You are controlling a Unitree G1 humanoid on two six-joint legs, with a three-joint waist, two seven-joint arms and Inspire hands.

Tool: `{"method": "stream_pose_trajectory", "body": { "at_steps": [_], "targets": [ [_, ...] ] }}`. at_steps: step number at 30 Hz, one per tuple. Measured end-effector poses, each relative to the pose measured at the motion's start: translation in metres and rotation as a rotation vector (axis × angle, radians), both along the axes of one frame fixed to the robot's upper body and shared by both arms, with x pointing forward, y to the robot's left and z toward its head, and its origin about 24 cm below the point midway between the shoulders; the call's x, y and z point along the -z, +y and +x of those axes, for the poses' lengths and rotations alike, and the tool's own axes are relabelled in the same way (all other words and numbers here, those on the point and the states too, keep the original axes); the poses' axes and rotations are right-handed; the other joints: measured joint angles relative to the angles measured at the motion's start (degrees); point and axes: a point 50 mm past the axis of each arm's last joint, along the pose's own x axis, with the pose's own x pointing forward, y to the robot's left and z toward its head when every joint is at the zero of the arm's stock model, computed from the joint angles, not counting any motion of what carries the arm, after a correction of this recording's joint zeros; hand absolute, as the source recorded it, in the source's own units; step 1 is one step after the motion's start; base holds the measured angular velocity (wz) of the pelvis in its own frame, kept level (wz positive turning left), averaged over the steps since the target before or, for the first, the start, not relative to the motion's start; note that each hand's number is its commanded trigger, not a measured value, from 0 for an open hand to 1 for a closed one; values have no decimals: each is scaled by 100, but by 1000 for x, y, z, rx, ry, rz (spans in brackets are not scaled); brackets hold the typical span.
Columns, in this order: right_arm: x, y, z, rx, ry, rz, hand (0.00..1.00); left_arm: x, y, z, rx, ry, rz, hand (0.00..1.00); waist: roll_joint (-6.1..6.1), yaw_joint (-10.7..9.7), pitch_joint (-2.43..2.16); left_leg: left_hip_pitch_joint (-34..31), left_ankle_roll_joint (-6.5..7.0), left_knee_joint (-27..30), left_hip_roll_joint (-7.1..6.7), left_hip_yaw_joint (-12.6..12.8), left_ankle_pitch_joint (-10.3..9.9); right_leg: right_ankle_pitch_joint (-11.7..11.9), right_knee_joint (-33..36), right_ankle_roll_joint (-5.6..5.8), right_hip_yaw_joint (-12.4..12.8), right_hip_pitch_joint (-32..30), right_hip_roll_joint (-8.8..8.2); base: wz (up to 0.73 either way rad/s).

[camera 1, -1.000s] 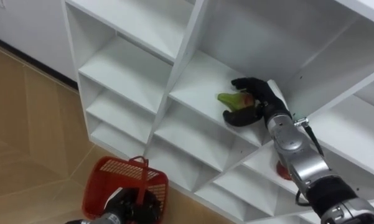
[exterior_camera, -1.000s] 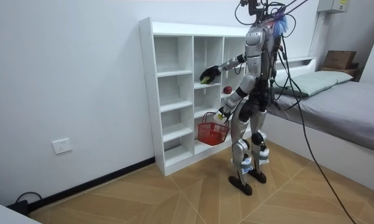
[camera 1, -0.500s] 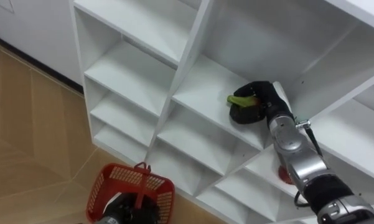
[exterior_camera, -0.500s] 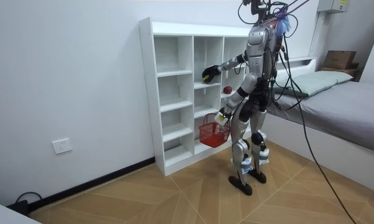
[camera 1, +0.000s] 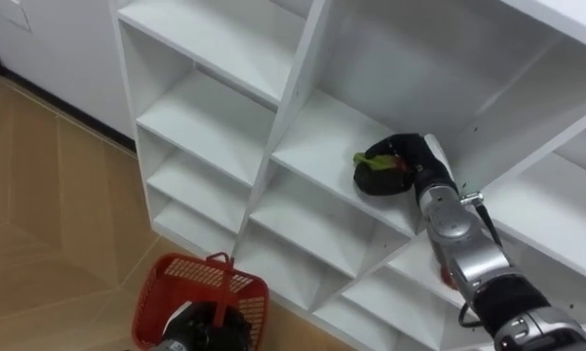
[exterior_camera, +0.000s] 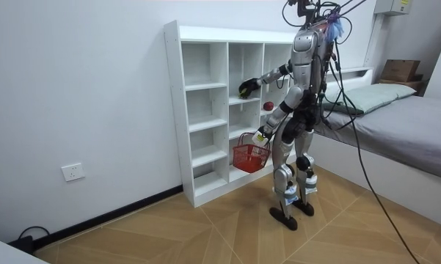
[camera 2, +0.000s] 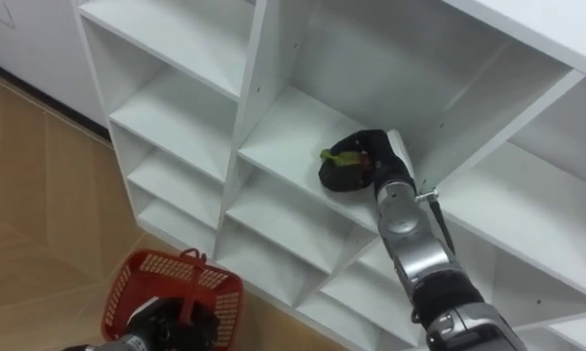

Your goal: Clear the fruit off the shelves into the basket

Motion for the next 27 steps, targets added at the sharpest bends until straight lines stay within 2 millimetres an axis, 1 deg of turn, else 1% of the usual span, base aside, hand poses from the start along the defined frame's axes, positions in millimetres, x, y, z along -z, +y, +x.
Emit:
{"method": "stream_pose_trajectory", "body": {
  "at_steps": [1,3,5,6,7,8,9,11,12,14,15,17,19,21,23,24,26,27],
  "targets": [
    [-1,1,0,0,-3,7,100,0,0,0,0,-1,0,100,-4,-17,-10,1,0,-1,1,1,0,0,0,0,-12,0,-1,0],
    [-1,2,1,0,-5,18,100,0,0,1,1,-3,-1,100,16,-54,-9,0,1,-2,3,12,1,0,-1,0,-16,-4,-5,0],
    [-2,6,1,-11,-9,31,100,-1,-1,1,1,-5,-2,100,44,-107,-28,2,2,-2,5,28,1,0,-4,0,13,-6,-6,-3],
    [-3,8,1,-17,-13,38,100,-1,-1,1,1,-5,-4,100,91,-136,-40,3,2,-8,8,54,1,1,-6,1,55,-13,-5,-6],
    [-5,10,0,-23,-24,51,100,-1,-3,2,2,-7,-9,100,138,-185,-63,6,3,-3,6,65,1,3,-8,5,65,-10,-7,-4],
    [-6,14,-3,-34,-34,69,100,0,-6,1,5,-6,-14,100,216,-249,-71,10,4,5,5,80,1,4,-8,6,83,-1,-10,0],
    [-6,15,-4,-42,-39,78,100,0,-7,1,10,-5,-15,100,260,-271,-80,11,5,5,6,85,1,4,-8,6,96,-1,-14,-5],
    [-7,23,-13,-73,-53,120,100,0,-9,1,17,-5,-19,100,395,-348,-109,40,6,-24,14,104,2,4,-10,6,125,0,-37,-7],
    [-6,25,-15,-80,-54,131,100,0,-10,2,16,-6,-21,100,418,-365,-112,59,7,-49,17,107,3,3,-8,7,124,5,-45,-6],
    [-5,30,-20,-105,-49,163,100,0,-11,2,15,-7,-24,100,473,-415,-117,131,8,-91,41,189,7,1,-1,11,159,34,-44,-15],
    [-4,34,-23,-129,-43,181,100,0,-12,2,7,-7,-35,100,508,-427,-108,206,8,-151,56,249,8,-3,-4,14,240,60,-43,-27],
    [-2,39,-33,-149,-32,254,100,-1,-18,4,5,-16,-53,100,580,-495,-101,295,11,-208,70,333,7,-3,-6,15,301,103,-45,-27],
    [1,42,-41,-147,-17,319,100,-3,-22,6,-9,-28,-81,100,593,-509,-99,352,12,-253,89,426,7,-3,-6,14,412,108,-37,-23],
    [4,45,-48,-148,-2,374,100,-4,-25,6,-37,-29,-117,100,620,-578,-83,413,12,-287,102,472,7,-3,-1,14,437,158,-35,-16],
    [6,48,-55,-149,10,429,100,-4,-29,6,-44,-31,-143,100,676,-640,-69,480,16,-340,114,526,7,-3,0,15,457,171,-33,-15],
    [7,48,-57,-146,15,445,100,-5,-31,6,-42,-32,-147,100,694,-650,-68,495,17,-348,114,537,8,-3,-1,15,480,170,-33,-13],
    [14,48,-66,-145,48,472,100,-5,-35,6,-28,-30,-154,100,786,-726,-88,508,18,-358,115,555,8,-3,3,15,551,161,-30,-6],
    [16,48,-68,-146,57,474,100,-5,-35,5,-28,-32,-156,100,809,-738,-96,503,19,-362,115,566,9,-3,8,15,573,145,-29,-10]
  ]
}}
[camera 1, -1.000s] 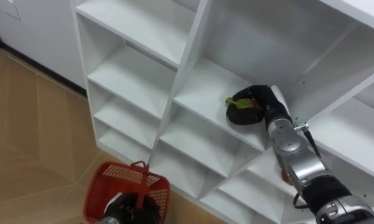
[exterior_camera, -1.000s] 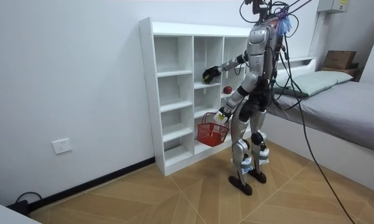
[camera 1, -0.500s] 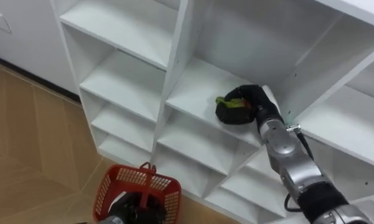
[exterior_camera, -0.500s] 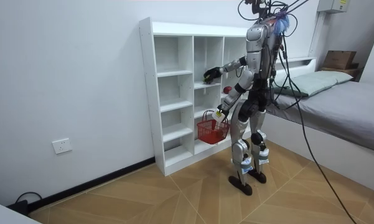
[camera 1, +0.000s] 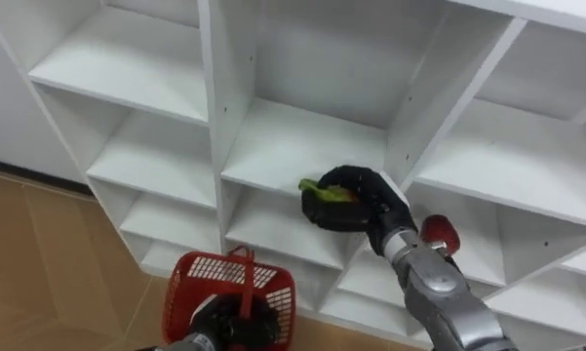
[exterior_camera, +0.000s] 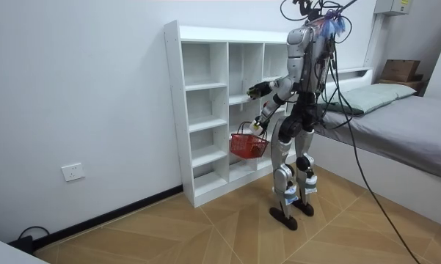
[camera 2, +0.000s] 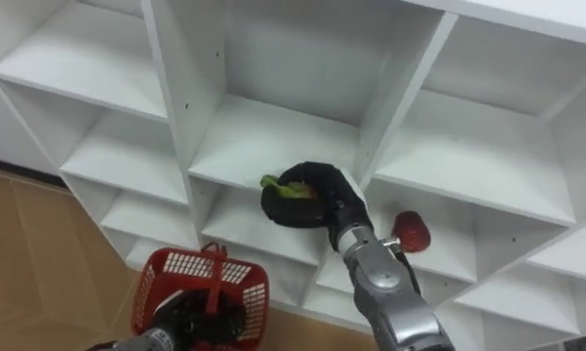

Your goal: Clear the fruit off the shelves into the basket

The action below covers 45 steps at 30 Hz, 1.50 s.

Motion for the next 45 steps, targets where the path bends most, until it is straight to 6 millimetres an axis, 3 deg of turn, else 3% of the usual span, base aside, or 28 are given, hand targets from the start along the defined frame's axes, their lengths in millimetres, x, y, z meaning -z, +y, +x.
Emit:
{"method": "stream_pose_trajectory", "body": {
  "at_steps": [4,9,18,30,37,45],
  "targets": [
    [12,-1,-14,3,60,10,100,-1,-2,0,0,-7,-8,100,109,-31,-37,36,3,-17,11,65,3,0,0,0,139,-22,15,-10],
    [19,-4,-23,23,96,26,100,-6,-4,4,2,-42,-19,100,156,-69,-39,106,6,-107,22,135,4,0,-6,0,181,-5,13,-8],
    [29,1,-35,36,163,96,100,-6,-5,4,1,-42,-23,100,263,-168,23,101,14,-184,24,163,10,0,-11,0,188,-55,16,-1],
    [43,-4,-42,40,227,70,100,-10,-11,9,-8,-65,-44,100,341,-176,3,17,17,-190,67,377,12,0,-9,0,188,-220,13,-7],
    [53,-11,-47,89,279,45,100,-11,-15,10,-23,-64,-72,100,504,-191,1,-9,16,-221,83,405,11,1,-5,-3,165,-261,20,-2],
    [59,-12,-42,147,326,94,100,-11,-16,10,-11,-70,-72,100,524,-302,1,-91,15,-213,85,407,11,5,20,-8,139,-318,18,0]
  ]
}}
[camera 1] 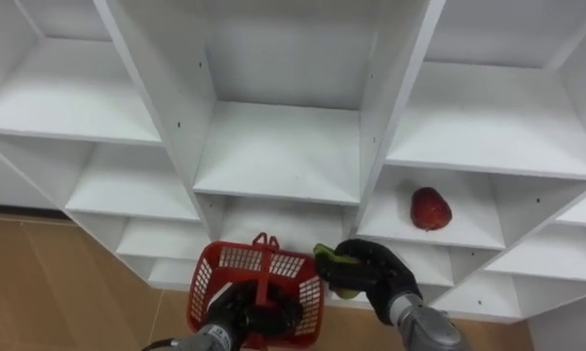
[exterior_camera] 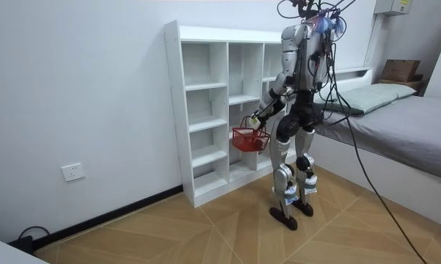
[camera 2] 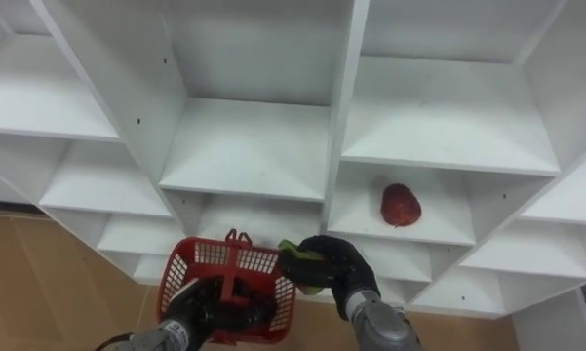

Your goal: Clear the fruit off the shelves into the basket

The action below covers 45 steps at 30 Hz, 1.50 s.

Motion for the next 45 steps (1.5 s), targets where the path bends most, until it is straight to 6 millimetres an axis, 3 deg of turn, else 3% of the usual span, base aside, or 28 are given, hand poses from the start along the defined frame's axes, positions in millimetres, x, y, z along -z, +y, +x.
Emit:
{"method": "stream_pose_trajectory", "body": {
  "at_steps": [17,29,35,45],
  "targets": [
    [10,4,-5,54,75,87,100,0,-9,-1,40,0,-11,100,45,-5,18,-58,2,-15,12,65,4,-1,62,1,8,-159,-8,-2],
    [21,14,-7,11,142,87,100,-1,-17,-2,54,8,-40,100,51,8,22,-57,4,2,14,106,7,3,69,-5,19,-159,-6,-1],
    [25,14,-7,-5,163,90,100,-1,-19,-2,71,7,-36,100,108,8,53,-56,4,-13,16,119,6,3,72,-5,30,-173,-3,0],
    [30,16,-8,-32,202,95,100,-5,-19,6,101,-18,-21,100,111,-16,55,-60,7,-14,21,189,9,2,66,-4,134,-204,-3,-4]
  ]
}}
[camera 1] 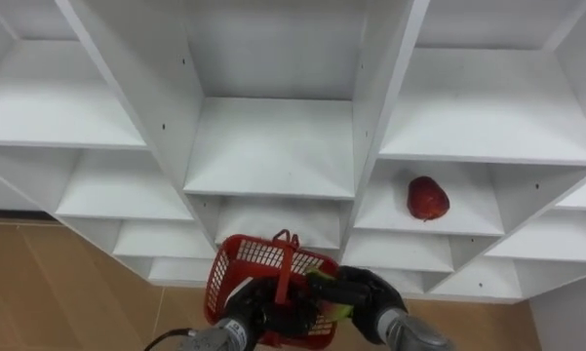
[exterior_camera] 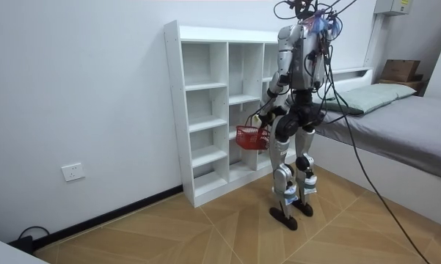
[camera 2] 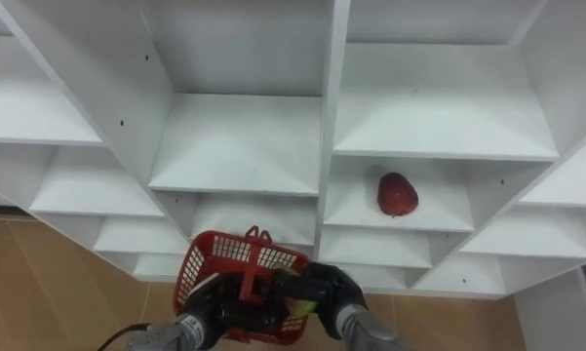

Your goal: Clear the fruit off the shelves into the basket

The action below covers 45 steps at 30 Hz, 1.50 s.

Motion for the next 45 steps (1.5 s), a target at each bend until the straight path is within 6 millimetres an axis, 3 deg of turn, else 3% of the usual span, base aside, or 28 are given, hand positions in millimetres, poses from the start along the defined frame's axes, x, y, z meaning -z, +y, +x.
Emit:
{"method": "stream_pose_trajectory", "body": {
  "at_steps": [22,24,27,28,29,45],
  "targets": [
    [3,0,-2,-33,17,1,100,3,2,-1,21,16,17,100,22,15,23,-44,5,-42,-3,-29,4,0,-8,1,-19,-53,0,0],
    [2,1,-1,-35,14,1,72,3,2,-2,23,16,17,100,22,18,23,-43,5,-42,-3,-32,5,-1,-10,2,-21,-52,-1,0],
    [2,1,-1,-34,13,1,42,3,1,-2,26,16,15,100,22,16,22,-41,5,-43,-2,-37,5,-1,-10,2,-25,-50,-2,0],
    [2,1,-1,-34,13,1,12,3,1,-2,27,16,14,100,21,15,23,-41,4,-43,-2,-36,5,-2,-10,2,-25,-49,-2,0],
    [2,0,-1,-33,12,1,0,3,1,-2,29,17,13,100,21,13,22,-41,4,-43,-2,-33,5,-1,-10,2,-25,-49,-2,0],
    [1,-3,4,5,11,-15,0,5,-3,-6,66,25,22,100,19,-13,24,-43,6,-54,-7,-30,22,-1,-2,1,-88,-46,-11,0]
  ]
}}
